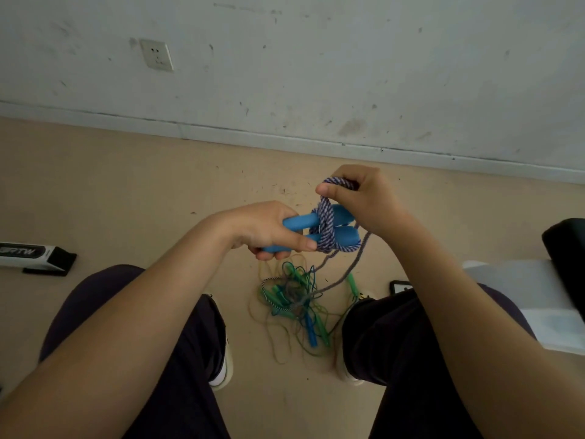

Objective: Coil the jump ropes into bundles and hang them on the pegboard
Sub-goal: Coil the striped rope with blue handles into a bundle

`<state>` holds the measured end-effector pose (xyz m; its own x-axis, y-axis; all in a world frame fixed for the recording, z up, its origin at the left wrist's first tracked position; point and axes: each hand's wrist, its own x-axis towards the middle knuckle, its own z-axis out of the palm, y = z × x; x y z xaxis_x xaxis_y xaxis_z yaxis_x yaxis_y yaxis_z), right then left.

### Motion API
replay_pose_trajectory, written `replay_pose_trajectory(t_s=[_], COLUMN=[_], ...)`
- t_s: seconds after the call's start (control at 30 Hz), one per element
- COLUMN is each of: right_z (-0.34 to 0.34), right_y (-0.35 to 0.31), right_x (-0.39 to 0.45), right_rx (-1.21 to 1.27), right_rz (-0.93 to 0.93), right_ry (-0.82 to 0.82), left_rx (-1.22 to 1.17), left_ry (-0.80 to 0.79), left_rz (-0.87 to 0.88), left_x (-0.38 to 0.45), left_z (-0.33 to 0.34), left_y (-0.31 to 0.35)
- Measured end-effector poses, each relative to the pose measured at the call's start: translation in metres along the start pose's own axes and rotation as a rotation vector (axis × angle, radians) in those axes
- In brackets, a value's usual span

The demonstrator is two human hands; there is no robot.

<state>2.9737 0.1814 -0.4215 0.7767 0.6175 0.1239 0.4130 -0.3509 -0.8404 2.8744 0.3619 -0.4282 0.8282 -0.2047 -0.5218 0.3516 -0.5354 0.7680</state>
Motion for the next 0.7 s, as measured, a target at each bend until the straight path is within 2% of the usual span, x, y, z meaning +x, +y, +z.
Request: replay_pose_trajectory(t_s=[0.27,0.4,0.5,0.63,0.7], right_z=[0.002,0.003,0.002,-0.003,-0.003], right_y=[-0.006,-0.007,-0.009,-0.011,-0.011], right_x=[-0.001,-0.001,-0.003,-0.007,-0.009], right_rx=[0.093,0.202,0.196,0.2,0.17], right_rz=[0.0,0.08,0.1,0.12,0.114], right_ry=[-0.065,-0.066,-0.065,-0.142,-0.13], left_rx=[-0.032,-0.088,-0.175,-0.19,-0.205], left_ry=[0.001,0.054,0.09,0.111,0.122], left_rz=[0.087,0.122,0.143,0.139,0.141], left_x=[-0.002,-0.002,-0.003,-0.002,-0.002], left_z=[0.0,-0.003,-0.007,-0.007,-0.006], left_y=[-0.001,-0.003,-0.004,-0.005,-0.005])
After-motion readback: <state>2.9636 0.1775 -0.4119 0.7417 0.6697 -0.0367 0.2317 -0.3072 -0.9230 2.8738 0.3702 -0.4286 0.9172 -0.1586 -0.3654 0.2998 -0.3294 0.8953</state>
